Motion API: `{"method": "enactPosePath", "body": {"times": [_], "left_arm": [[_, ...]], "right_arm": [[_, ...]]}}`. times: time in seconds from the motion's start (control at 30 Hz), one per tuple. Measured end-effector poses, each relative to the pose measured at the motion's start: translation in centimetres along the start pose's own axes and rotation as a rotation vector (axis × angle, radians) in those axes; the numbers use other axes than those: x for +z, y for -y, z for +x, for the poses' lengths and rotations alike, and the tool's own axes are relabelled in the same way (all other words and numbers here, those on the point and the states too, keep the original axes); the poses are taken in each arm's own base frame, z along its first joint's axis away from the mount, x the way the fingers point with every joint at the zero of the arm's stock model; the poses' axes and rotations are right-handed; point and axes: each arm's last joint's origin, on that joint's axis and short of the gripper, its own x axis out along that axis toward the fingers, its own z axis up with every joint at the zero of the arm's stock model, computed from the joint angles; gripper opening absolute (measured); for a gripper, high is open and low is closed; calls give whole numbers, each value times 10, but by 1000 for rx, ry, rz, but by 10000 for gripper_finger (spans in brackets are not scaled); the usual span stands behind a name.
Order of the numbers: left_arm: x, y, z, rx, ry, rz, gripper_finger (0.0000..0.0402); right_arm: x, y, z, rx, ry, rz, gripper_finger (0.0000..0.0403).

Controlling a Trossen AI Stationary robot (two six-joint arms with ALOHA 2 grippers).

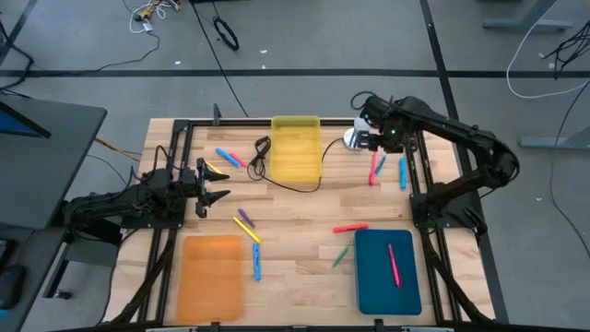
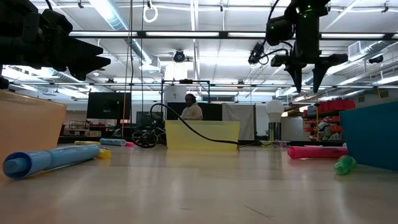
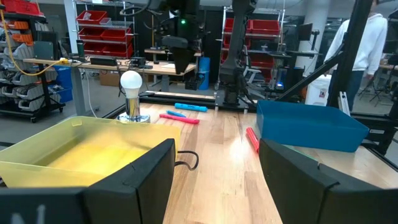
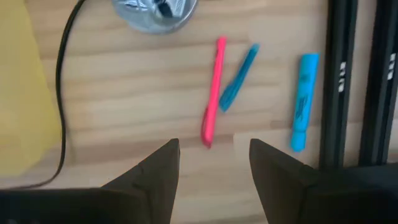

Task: Pick & Place Markers
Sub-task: Put the pink highlighter pen into the blue bin

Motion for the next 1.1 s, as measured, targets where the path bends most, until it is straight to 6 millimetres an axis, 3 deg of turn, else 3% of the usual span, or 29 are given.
{"method": "enactPosePath", "body": {"times": [0.37,1.1], "left_arm": [[0,0,0,0,0,0,238],[0,0,0,0,0,0,238]], "right_arm": [[13,1,11,-14,-10,11,194],[-24,-7,70,-27,-25,39,194]]}}
